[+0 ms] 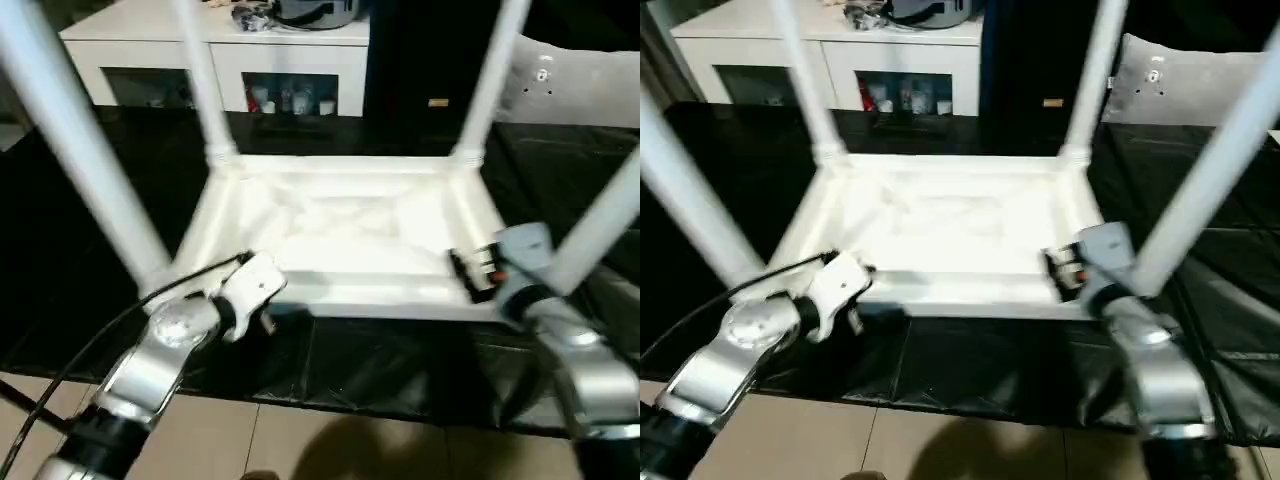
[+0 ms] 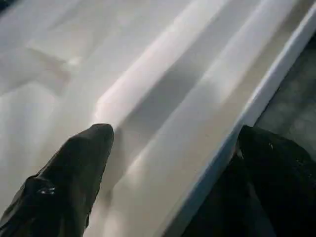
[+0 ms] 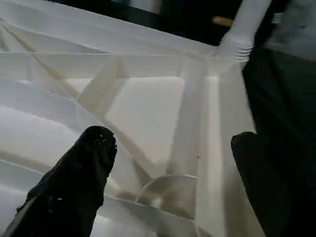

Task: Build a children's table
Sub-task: Rotate table base

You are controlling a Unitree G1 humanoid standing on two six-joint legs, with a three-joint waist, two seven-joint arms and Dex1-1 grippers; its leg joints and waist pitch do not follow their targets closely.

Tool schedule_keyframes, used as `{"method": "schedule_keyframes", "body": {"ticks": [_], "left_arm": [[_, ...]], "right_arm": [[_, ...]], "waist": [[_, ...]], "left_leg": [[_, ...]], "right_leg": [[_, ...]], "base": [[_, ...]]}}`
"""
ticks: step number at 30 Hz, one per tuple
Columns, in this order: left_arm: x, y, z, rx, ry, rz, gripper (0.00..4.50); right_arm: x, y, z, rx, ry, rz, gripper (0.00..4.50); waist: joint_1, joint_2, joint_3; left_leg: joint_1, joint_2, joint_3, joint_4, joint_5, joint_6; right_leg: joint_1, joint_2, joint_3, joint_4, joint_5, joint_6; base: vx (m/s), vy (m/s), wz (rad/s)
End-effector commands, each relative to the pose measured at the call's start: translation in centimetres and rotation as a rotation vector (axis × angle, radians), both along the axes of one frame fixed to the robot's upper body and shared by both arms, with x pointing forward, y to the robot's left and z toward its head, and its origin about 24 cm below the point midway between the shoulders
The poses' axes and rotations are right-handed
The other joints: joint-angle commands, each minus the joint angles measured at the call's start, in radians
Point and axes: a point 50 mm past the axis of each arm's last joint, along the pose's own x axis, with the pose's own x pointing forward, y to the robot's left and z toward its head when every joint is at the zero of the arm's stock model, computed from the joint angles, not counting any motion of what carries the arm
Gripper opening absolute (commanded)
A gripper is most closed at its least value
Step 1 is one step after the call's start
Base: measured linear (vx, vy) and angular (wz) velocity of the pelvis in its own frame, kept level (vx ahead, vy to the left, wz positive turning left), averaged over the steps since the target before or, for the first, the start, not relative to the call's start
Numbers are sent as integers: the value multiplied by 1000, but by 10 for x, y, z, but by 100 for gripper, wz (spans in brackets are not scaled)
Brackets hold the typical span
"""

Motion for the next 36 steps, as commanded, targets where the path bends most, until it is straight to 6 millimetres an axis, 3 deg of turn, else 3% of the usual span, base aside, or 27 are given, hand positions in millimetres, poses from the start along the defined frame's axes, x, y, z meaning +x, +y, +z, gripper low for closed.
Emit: {"method": "schedule_keyframes", "body": {"ticks": [1, 2, 5, 8, 11, 14, 16, 19, 20, 23, 24, 25, 26, 28, 29, 31, 36], "left_arm": [[11, 2, 6, 15, -56, 58, 446], [15, -1, 8, 15, -88, 77, 446], [21, -10, 13, -15, -135, 99, 446], [22, -20, 16, -64, -152, 105, 446], [17, -25, 16, -89, -162, 94, 446], [10, -25, 19, -181, -164, 108, 446], [5, -19, 21, -231, -164, 142, 446], [-7, -8, 24, -297, -178, 209, 446], [-11, -3, 25, -315, -187, 239, 446], [-23, 8, 26, -335, -221, 300, 446], [-38, 20, 23, -342, -246, 380, 450], [-38, 20, 23, -342, -246, 380, 450], [-45, 25, 22, -354, -251, 431, 450], [-56, 31, 22, -391, -252, 510, 450], [-60, 33, 22, -403, -252, 530, 450], [-69, 35, 21, -446, -248, 589, 450], [-70, 47, 17, -470, -261, 742, 450]], "right_arm": [[1, -23, 5, -33, -16, -74, 409], [2, -32, 7, -50, -20, -95, 409], [4, -47, 10, -84, -25, -129, 409], [7, -54, 12, -105, -30, -139, 409], [10, -44, 12, -90, -38, -90, 409], [10, -26, 8, -48, -46, -23, 409], [9, -15, 5, -12, -54, 25, 409], [5, -2, 0, 63, -49, 73, 409], [2, 2, -2, 89, -44, 83, 409], [-4, 12, -6, 144, -37, 108, 409], [-10, 20, -9, 179, -27, 130, 436], [-10, 20, -9, 179, -27, 130, 443], [-13, 24, -11, 193, -20, 138, 443], [-18, 29, -13, 207, -10, 151, 448], [-19, 30, -13, 209, -7, 153, 448], [-23, 34, -15, 208, 0, 155, 448], [-32, 44, -22, 242, 78, 162, 448]], "waist": [[-8, -11, -58], [-7, -11, -60], [-4, -16, -62], [-4, -18, -63], [-7, -24, -64], [-13, -21, -64], [-22, -28, -61], [-28, -24, -58], [-31, -28, -58], [-30, -18, -54], [-32, -19, -52], [-32, -20, -51], [-30, -16, -49], [-31, -17, -48], [-29, -11, -48], [-31, -20, -44], [-32, -20, -38]], "left_leg": [[-7, 71, -15, -87, -110, 23], [-4, 70, -14, -85, -105, 26], [-10, 69, -14, -81, -75, 42], [-13, 68, -11, -76, -47, 59], [-19, 68, -11, -74, -27, 84], [-18, 73, -10, -74, -45, 90], [-19, 73, -9, -76, -61, 97], [-21, 78, -9, -79, -80, 98], [-19, 79, -8, -79, -88, 102], [-18, 81, -10, -85, -125, 95], [-19, 83, -10, -87, -140, 89], [-21, 84, -12, -88, -141, 86], [-20, 82, -12, -90, -154, 82], [-22, 85, -12, -92, -159, 76], [-18, 83, -12, -92, -168, 72], [-24, 84, -12, -95, -193, 62], [-19, 76, -14, -98, -241, 41]], "right_leg": [[55, -72, 51, -70, -220, -166], [52, -71, 50, -72, -224, -163], [57, -73, 49, -70, -207, -159], [58, -73, 46, -70, -193, -177], [61, -72, 43, -67, -178, -174], [58, -77, 40, -68, -198, -188], [56, -74, 39, -72, -218, -193], [55, -76, 38, -74, -245, -195], [53, -75, 38, -74, -252, -195], [46, -69, 37, -80, -306, -176], [47, -69, 38, -84, -311, -168], [49, -70, 38, -82, -308, -166], [45, -68, 38, -86, -330, -155], [45, -69, 40, -87, -331, -152], [41, -68, 40, -87, -339, -152], [45, -70, 42, -92, -364, -142], [36, -64, 40, -106, -483, -72]], "base": [[0, 0, 0], [0, 0, 0], [0, 0, 0], [0, 0, 0], [0, 0, 0], [0, 0, 0], [0, 0, 0], [0, 0, 0], [0, 0, 0], [0, 0, 0], [0, 0, 0], [0, 0, 0], [0, 0, 0], [0, 0, 0], [0, 0, 0], [0, 0, 0], [0, 0, 0]]}}
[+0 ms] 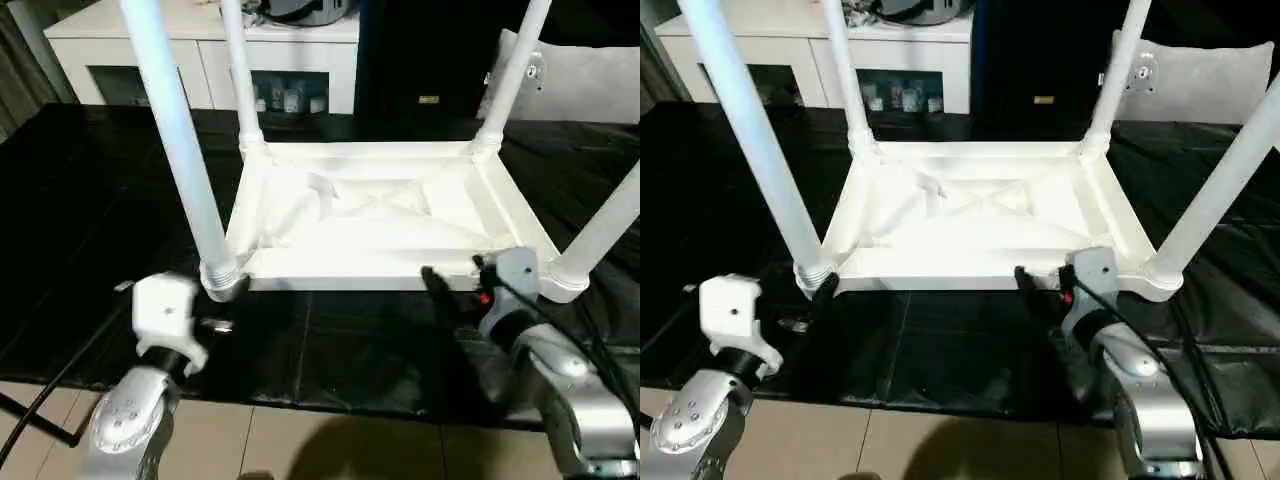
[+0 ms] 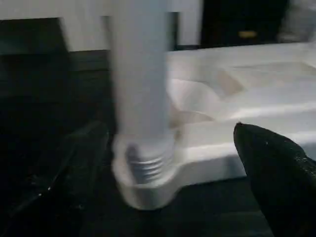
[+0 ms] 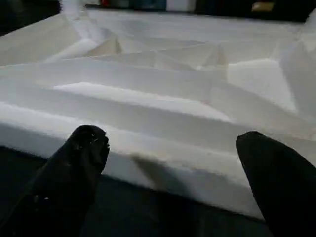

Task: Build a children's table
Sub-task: Rotate table base

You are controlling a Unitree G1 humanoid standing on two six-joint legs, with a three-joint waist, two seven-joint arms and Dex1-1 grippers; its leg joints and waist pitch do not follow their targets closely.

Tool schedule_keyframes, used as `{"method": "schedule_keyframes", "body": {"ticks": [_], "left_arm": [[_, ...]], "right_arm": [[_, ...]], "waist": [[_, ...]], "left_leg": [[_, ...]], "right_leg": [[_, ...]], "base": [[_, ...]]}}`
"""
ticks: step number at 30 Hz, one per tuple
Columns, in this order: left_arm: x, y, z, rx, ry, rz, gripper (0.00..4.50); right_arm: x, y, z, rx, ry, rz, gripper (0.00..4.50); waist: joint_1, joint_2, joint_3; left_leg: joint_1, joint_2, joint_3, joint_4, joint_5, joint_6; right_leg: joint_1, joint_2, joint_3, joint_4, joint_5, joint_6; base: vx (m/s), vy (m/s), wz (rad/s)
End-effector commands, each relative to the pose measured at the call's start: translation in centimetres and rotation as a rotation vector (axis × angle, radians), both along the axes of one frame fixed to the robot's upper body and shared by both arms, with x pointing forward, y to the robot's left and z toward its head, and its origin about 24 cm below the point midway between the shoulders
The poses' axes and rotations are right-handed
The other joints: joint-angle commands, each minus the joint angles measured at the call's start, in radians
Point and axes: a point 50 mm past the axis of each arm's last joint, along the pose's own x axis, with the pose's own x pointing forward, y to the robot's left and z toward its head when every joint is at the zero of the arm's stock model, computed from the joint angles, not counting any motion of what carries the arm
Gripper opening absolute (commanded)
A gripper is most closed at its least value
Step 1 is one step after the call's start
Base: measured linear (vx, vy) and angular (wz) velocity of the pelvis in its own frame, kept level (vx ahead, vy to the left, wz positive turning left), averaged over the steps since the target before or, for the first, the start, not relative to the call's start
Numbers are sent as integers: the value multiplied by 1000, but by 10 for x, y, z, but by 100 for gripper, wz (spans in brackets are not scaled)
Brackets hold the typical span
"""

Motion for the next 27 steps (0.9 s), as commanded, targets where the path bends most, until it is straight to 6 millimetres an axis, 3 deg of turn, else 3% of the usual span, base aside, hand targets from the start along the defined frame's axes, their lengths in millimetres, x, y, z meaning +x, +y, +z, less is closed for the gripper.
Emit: {"method": "schedule_keyframes", "body": {"ticks": [1, 2, 4, 5, 6, 8, 9, 10, 11, 14, 15, 16, 20, 21, 22, 23, 24, 25, 27], "left_arm": [[4, 8, 2, 2, -8, 53, 450], [12, 11, 4, 0, -19, 46, 450], [22, 12, 7, 7, -36, 1, 450], [32, 10, 8, -10, -33, -24, 450], [34, 10, 7, -10, -31, -27, 450], [44, 11, 6, -5, -22, -41, 450], [54, 12, 6, 9, -21, -42, 450], [65, 13, 6, 12, -20, -45, 450], [69, 13, 6, 12, -22, -47, 450], [84, 13, 8, -10, -15, -112, 450], [87, 12, 9, -11, -13, -153, 450], [91, 11, 12, -23, -9, -217, 450], [92, 7, 15, -75, 7, -380, 450], [89, 3, 16, -94, 24, -504, 450], [83, -2, 15, -111, 51, -602, 450], [83, -2, 15, -111, 51, -602, 450], [73, -9, 13, -166, 109, -775, 450], [67, -14, 13, -230, 149, -856, 450], [60, -25, 13, -321, 197, -967, 450]], "right_arm": [[-2, 4, 0, 4, 21, 8, 448], [-2, 6, -4, 6, 51, -11, 448], [-1, 6, -8, 5, 81, -48, 448], [-1, 4, -11, 19, 110, -84, 448], [0, 3, -12, 20, 115, -91, 448], [0, 1, -16, 25, 149, -129, 448], [1, -1, -18, 29, 169, -159, 448], [2, -3, -20, 27, 187, -178, 448], [2, -4, -20, 26, 192, -183, 448], [4, -10, -26, 18, 235, -225, 448], [5, -12, -27, 13, 237, -234, 448], [9, -14, -27, 4, 226, -236, 448], [21, -17, -25, -2, 195, -242, 448], [28, -18, -23, 7, 165, -235, 448], [33, -19, -23, 15, 153, -225, 448], [33, -19, -23, 15, 153, -225, 448], [40, -19, -24, 48, 129, -192, 448], [43, -17, -26, 65, 128, -159, 448], [49, -12, -29, 82, 133, -102, 448]], "waist": [[-2, -13, -41], [-4, -17, -41], [0, -12, -45], [-2, -21, -45], [1, -15, -48], [-1, -13, -52], [-1, -13, -52], [-1, -6, -56], [-2, -11, -54], [0, -9, -59], [-1, -1, -61], [-4, -6, -61], [-11, -4, -58], [-12, -16, -59], [-12, -11, -58], [-14, -22, -57], [-14, -24, -59], [-18, -30, -55], [-22, -29, -53]], "left_leg": [[-12, 64, -22, -97, -243, 37], [-13, 65, -22, -98, -243, 32], [-3, 62, -21, -97, -231, 23], [-12, 64, -24, -101, -217, 19], [-6, 63, -23, -100, -202, 13], [-9, 65, -24, -97, -163, 8], [-9, 61, -20, -96, -142, 8], [-7, 61, -22, -94, -135, 4], [-7, 56, -18, -93, -128, 4], [-6, 61, -20, -91, -99, -7], [-5, 62, -20, -90, -95, -9], [-6, 62, -19, -90, -88, -8], [-3, 64, -14, -92, -127, -16], [-2, 65, -12, -93, -131, -12], [-4, 65, -14, -95, -133, -14], [-3, 67, -12, -96, -132, -10], [2, 70, -8, -93, -136, -6], [-1, 71, -7, -97, -138, -2], [2, 73, -4, -96, -142, -3]], "right_leg": [[38, -65, 50, -104, -481, -75], [38, -65, 51, -104, -476, -66], [30, -63, 52, -102, -453, -62], [38, -64, 50, -98, -419, -64], [35, -64, 51, -92, -385, -70], [41, -65, 52, -82, -296, -91], [40, -62, 53, -82, -258, -98], [42, -64, 52, -76, -236, -106], [43, -61, 52, -79, -221, -104], [51, -70, 52, -70, -165, -132], [51, -71, 51, -66, -152, -140], [52, -71, 51, -65, -137, -151], [52, -77, 51, -68, -182, -182], [52, -79, 52, -68, -193, -186], [53, -81, 51, -64, -206, -191], [51, -81, 51, -61, -226, -195], [48, -88, 52, -59, -238, -206], [47, -86, 53, -65, -251, -207], [45, -82, 52, -61, -241, -224]], "base": [[0, 0, 0], [0, 0, 0], [0, 0, 0], [0, 0, 0], [0, 0, 0], [0, 0, 0], [0, 0, 0], [0, 0, 0], [0, 0, 0], [0, 0, 0], [0, 0, 0], [0, 0, 0], [0, 0, 0], [0, 0, 0], [0, 0, 0], [0, 0, 0], [0, 0, 0], [0, 0, 0], [0, 0, 0]]}}
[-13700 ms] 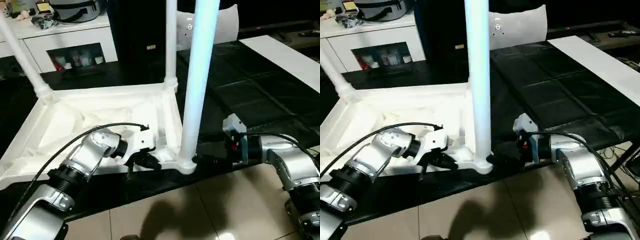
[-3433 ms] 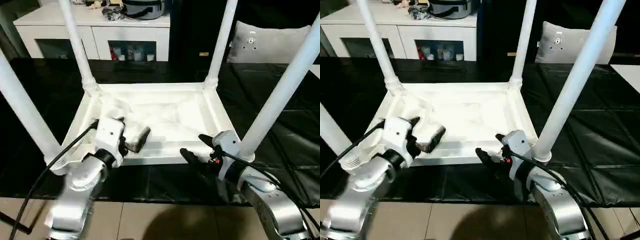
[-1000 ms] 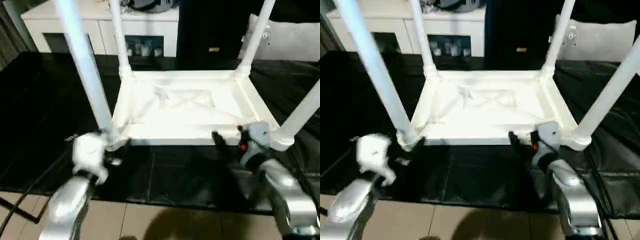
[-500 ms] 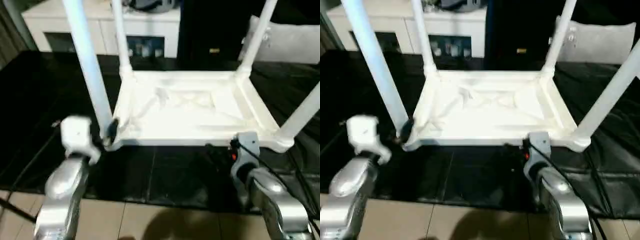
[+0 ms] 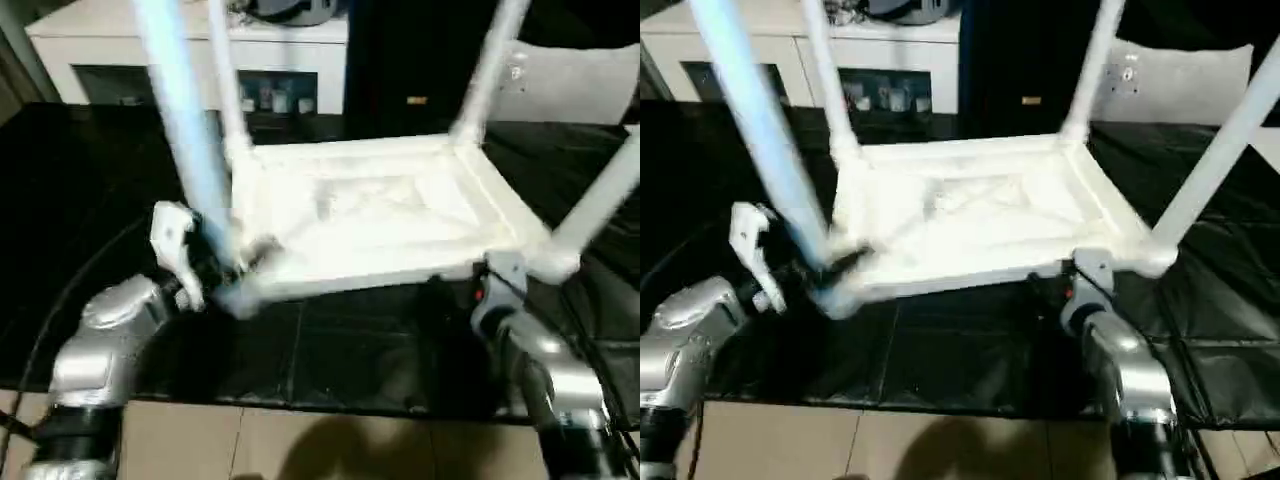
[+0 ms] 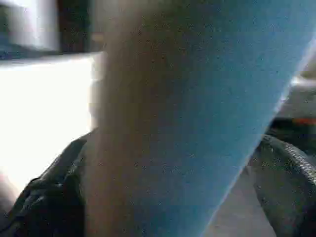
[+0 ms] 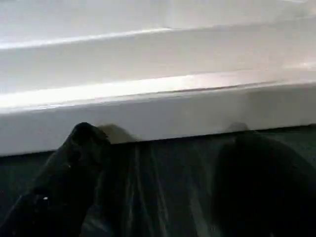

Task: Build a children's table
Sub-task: Rotate table base

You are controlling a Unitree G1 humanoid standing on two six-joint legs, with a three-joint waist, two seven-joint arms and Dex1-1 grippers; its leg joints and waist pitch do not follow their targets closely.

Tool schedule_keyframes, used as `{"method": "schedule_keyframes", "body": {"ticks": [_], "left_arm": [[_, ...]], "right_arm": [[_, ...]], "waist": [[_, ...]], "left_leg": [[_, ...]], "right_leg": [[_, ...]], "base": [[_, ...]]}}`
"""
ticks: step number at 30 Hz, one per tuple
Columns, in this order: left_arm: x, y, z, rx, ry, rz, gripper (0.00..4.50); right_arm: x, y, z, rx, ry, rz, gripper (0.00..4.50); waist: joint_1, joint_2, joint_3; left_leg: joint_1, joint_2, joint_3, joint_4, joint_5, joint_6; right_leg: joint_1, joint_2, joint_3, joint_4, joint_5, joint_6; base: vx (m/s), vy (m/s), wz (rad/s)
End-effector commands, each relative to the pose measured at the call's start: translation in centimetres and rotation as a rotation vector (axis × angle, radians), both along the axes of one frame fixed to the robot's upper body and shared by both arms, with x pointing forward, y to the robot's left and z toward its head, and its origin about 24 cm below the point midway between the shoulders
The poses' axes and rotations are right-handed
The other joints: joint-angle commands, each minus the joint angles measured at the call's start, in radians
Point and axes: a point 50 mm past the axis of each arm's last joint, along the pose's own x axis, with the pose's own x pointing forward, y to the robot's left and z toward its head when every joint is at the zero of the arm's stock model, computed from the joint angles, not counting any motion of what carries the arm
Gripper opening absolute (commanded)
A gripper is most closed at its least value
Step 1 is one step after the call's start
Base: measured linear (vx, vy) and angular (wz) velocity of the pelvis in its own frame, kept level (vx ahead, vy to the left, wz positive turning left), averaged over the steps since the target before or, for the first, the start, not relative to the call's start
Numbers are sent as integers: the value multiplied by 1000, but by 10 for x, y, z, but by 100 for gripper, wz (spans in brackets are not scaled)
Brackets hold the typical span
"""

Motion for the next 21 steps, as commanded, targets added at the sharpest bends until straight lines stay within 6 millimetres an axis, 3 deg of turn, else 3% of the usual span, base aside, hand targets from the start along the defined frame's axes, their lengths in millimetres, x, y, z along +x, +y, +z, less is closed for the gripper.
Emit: {"method": "schedule_keyframes", "body": {"ticks": [1, 4, 5, 6, 8, 9, 10, 11, 15, 21], "left_arm": [[-10, -24, 0, -81, 69, -185, 450], [-19, -46, -1, -91, 86, -328, 450], [-21, -51, -1, -92, 86, -348, 450], [-24, -63, 2, -116, 90, -397, 450], [-26, -69, 5, -142, 98, -433, 450], [-27, -74, 6, -153, 95, -450, 450], [-27, -76, 7, -157, 95, -458, 450], [-29, -83, 9, -163, 96, -480, 450], [-33, -101, 10, -174, 109, -541, 450], [-32, -111, 11, -157, 98, -544, 450]], "right_arm": [[9, 10, 3, 37, -38, 72, 448], [20, 27, 3, 38, -50, 182, 448], [21, 30, 3, 43, -54, 202, 448], [26, 42, 5, 54, -66, 264, 448], [30, 49, 5, 57, -76, 305, 448], [31, 55, 5, 60, -79, 343, 448], [31, 58, 5, 63, -81, 362, 448], [31, 64, 4, 57, -81, 405, 448], [31, 79, -2, 31, -78, 499, 448], [31, 78, -5, 20, -84, 515, 448]], "waist": [[-2, -6, -54], [-6, -12, -55], [-10, -21, -57], [-16, -22, -58], [-22, -23, -58], [-28, -30, -59], [-29, -28, -58], [-33, -34, -60], [-37, -30, -59], [-32, -30, -58]], "left_leg": [[-2, 69, -12, -95, -146, 7], [-5, 70, -10, -94, -117, 20], [-7, 69, -8, -91, -96, 30], [-9, 70, -7, -88, -78, 37], [-10, 69, -7, -86, -61, 44], [-11, 68, -5, -83, -49, 53], [-11, 69, -5, -82, -44, 57], [-10, 71, -4, -81, -34, 64], [-6, 73, -3, -80, -34, 72], [0, 77, -2, -81, -46, 66]], "right_leg": [[46, -80, 51, -65, -240, -226], [55, -81, 51, -62, -202, -241], [60, -82, 53, -60, -182, -242], [62, -85, 53, -58, -169, -248], [64, -84, 53, -58, -157, -258], [67, -85, 53, -57, -158, -265], [66, -84, 53, -59, -157, -266], [66, -83, 52, -57, -148, -271], [65, -80, 51, -55, -124, -290], [63, -77, 52, -56, -126, -293]], "base": [[0, 0, 0], [0, 0, 0], [0, 0, 0], [0, 0, 0], [0, 0, 0], [0, 0, 0], [0, 0, 0], [0, 0, 0], [0, 0, 0], [0, 0, 0]]}}
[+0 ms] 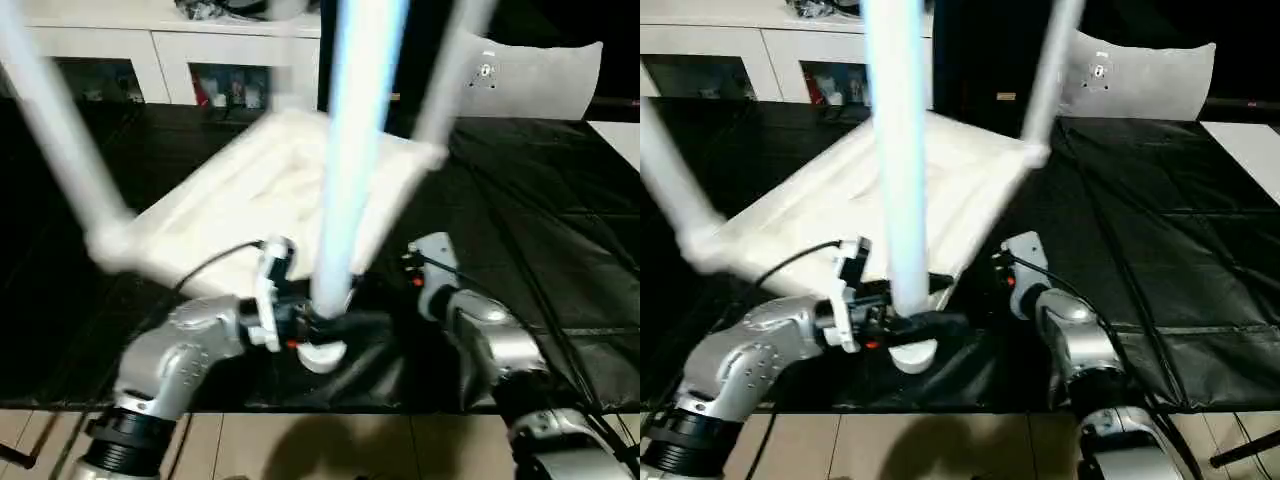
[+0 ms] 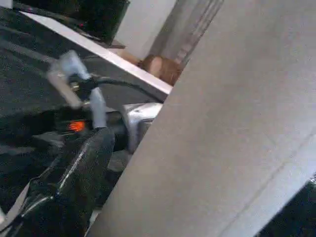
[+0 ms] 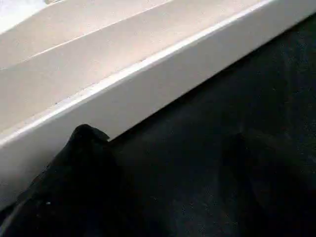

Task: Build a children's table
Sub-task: Rotate table base

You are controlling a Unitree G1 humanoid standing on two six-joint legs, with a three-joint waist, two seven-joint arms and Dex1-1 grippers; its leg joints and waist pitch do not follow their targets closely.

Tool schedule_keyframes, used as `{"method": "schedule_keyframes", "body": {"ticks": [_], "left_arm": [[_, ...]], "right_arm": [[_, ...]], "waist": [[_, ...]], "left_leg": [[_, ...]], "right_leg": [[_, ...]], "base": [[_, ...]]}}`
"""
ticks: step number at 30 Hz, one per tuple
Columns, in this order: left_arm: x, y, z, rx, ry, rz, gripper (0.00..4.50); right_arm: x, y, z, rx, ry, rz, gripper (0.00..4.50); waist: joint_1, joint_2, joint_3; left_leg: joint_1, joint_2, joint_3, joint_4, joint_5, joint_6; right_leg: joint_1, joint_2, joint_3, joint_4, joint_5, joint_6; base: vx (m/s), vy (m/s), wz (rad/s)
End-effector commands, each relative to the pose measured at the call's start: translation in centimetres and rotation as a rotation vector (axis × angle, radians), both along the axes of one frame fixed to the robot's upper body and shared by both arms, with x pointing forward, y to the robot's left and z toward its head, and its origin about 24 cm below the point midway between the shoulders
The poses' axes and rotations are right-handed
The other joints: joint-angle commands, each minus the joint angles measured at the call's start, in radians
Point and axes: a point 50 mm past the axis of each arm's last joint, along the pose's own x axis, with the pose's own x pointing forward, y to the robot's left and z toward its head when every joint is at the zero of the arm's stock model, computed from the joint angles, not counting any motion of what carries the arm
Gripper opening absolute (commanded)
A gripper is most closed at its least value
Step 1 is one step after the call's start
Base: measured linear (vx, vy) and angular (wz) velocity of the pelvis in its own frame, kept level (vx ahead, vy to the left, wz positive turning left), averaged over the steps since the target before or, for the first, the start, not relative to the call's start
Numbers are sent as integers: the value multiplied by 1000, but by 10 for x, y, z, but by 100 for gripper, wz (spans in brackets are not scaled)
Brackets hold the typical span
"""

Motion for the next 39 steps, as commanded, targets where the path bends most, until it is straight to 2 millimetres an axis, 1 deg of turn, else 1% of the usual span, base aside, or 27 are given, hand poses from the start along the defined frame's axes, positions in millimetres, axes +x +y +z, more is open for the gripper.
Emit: {"method": "schedule_keyframes", "body": {"ticks": [1, 3, 5, 6, 7, 8, 10, 13, 14, 15, 16, 18, 19, 21, 22, 23, 24, 25, 27, 28, 29, 30, 32, 33, 34, 37, 39], "left_arm": [[-3, -16, 6, -4, -26, -70, 450], [0, -21, 7, 16, -50, -55, 450], [4, -22, 6, 34, -71, -24, 450], [17, -24, 5, 69, -117, 84, 450], [22, -24, 5, 78, -136, 125, 450], [25, -25, 5, 85, -155, 152, 450], [22, -29, 8, 77, -187, 149, 450], [20, -31, 8, 75, -194, 135, 450], [18, -30, 8, 82, -203, 123, 450], [17, -27, 6, 94, -208, 113, 450], [16, -23, 5, 110, -213, 105, 450], [18, -10, 1, 156, -228, 97, 450], [18, -10, 1, 160, -229, 96, 450], [21, 5, -4, 229, -256, 93, 450], [21, 5, -4, 229, -256, 93, 450], [24, 16, -8, 281, -270, 83, 450], [28, 30, -12, 350, -289, 70, 450], [29, 36, -14, 388, -293, 44, 450], [30, 41, -15, 419, -300, 20, 450], [30, 41, -15, 419, -300, 20, 450], [32, 48, -16, 468, -317, -16, 421], [35, 53, -17, 522, -342, -51, 421], [37, 56, -18, 556, -360, -60, 410], [44, 59, -19, 632, -412, -77, 400], [44, 59, -19, 632, -412, -77, 379], [46, 62, -20, 680, -432, -113, 366], [46, 61, -20, 689, -432, -147, 333]], "right_arm": [[1, 15, 4, 10, -24, 84, 448], [1, 17, 3, 6, -29, 87, 448], [2, 17, 2, 0, -30, 82, 448], [2, 14, 0, -18, -27, 51, 448], [3, 11, -1, -22, -26, 32, 448], [3, 9, -1, -21, -28, 20, 448], [0, -3, -2, -19, -37, -10, 448], [-2, -8, -3, -22, -42, -19, 448], [-5, -14, -3, -27, -46, -27, 448], [-7, -19, -3, -28, -51, -29, 448], [-9, -25, -1, -25, -59, -31, 448], [-14, -36, 4, -7, -74, -34, 448], [-15, -37, 4, -5, -75, -35, 448], [-21, -48, 9, -34, -101, -2, 448], [-21, -48, 9, -34, -101, -2, 448], [-26, -55, 13, -49, -120, 31, 448], [-32, -64, 21, -52, -142, 67, 448], [-35, -68, 26, -53, -154, 90, 448], [-38, -70, 31, -57, -163, 120, 448], [-38, -70, 31, -57, -163, 120, 448], [-42, -73, 38, -61, -174, 174, 450], [-48, -76, 46, -66, -180, 231, 450], [-50, -76, 49, -67, -180, 259, 450], [-57, -76, 58, -35, -160, 321, 450], [-57, -76, 58, -35, -160, 321, 450], [-64, -74, 64, 0, -140, 375, 450], [-72, -72, 67, 2, -119, 427, 450]], "waist": [[10, 5, -66], [12, -1, -66], [13, -1, -64], [16, 10, -64], [13, 6, -63], [14, 1, -64], [17, 2, -65], [22, 5, -68], [24, 11, -66], [27, 14, -67], [28, 12, -66], [37, 18, -65], [39, 17, -66], [44, 23, -64], [44, 23, -64], [47, 27, -63], [46, 24, -61], [46, 29, -63], [44, 28, -62], [43, 28, -63], [43, 28, -63], [47, 29, -62], [48, 32, -65], [49, 31, -63], [53, 32, -67], [57, 28, -66], [61, 29, -67]], "left_leg": [[-2, 65, -8, -81, -49, 59], [-4, 66, -8, -81, -44, 61], [-3, 65, -8, -81, -54, 62], [-4, 65, -11, -83, -66, 56], [0, 65, -8, -83, -78, 53], [-3, 64, -10, -83, -90, 45], [-5, 65, -12, -84, -93, 41], [-3, 68, -10, -83, -76, 45], [-2, 69, -10, -83, -82, 46], [-2, 69, -11, -82, -78, 48], [-1, 69, -10, -83, -81, 52], [0, 67, -10, -84, -97, 59], [0, 66, -10, -85, -101, 60], [0, 63, -11, -84, -114, 59], [0, 65, -10, -86, -120, 54], [0, 62, -12, -86, -127, 54], [-1, 64, -12, -89, -137, 54], [1, 65, -13, -89, -142, 53], [-1, 64, -15, -91, -142, 56], [-1, 66, -15, -90, -141, 50], [-1, 66, -15, -90, -141, 50], [1, 65, -14, -89, -150, 63], [-1, 67, -15, -88, -128, 65], [-3, 65, -15, -88, -121, 70], [1, 69, -15, -86, -117, 71], [-2, 70, -14, -87, -109, 65], [-1, 73, -15, -86, -110, 64]], "right_leg": [[64, -84, 52, -55, -120, -287], [66, -84, 53, -53, -101, -290], [65, -84, 53, -58, -120, -285], [67, -85, 52, -62, -145, -275], [63, -82, 52, -67, -158, -269], [70, -86, 52, -67, -175, -261], [69, -88, 53, -68, -189, -248], [66, -85, 51, -61, -144, -263], [64, -84, 50, -64, -136, -265], [66, -84, 51, -59, -119, -269], [65, -83, 51, -61, -116, -268], [65, -80, 51, -64, -123, -259], [67, -80, 51, -64, -138, -253], [64, -79, 51, -69, -190, -235], [64, -81, 51, -71, -213, -230], [63, -80, 49, -74, -231, -221], [63, -80, 50, -78, -250, -208], [61, -80, 51, -74, -253, -199], [62, -78, 50, -77, -256, -193], [62, -81, 50, -73, -249, -203], [62, -81, 50, -73, -249, -203], [62, -79, 52, -80, -261, -193], [62, -79, 50, -75, -228, -200], [63, -78, 50, -77, -222, -204], [63, -82, 51, -72, -209, -207], [63, -85, 51, -74, -220, -217], [64, -86, 51, -73, -223, -212]], "base": [[0, 0, 0], [0, 0, 0], [0, 0, 0], [0, 0, 0], [0, 0, 0], [0, 0, 0], [0, 0, 0], [0, 0, 0], [0, 0, 0], [0, 0, 0], [0, 0, 0], [0, 0, 0], [0, 0, 0], [0, 0, 0], [0, 0, 0], [0, 0, 0], [0, 0, 0], [0, 0, 0], [0, 0, 0], [0, 0, 0], [0, 0, 0], [0, 0, 0], [0, 0, 0], [0, 0, 0], [0, 0, 0], [0, 0, 0], [0, 0, 0]]}}
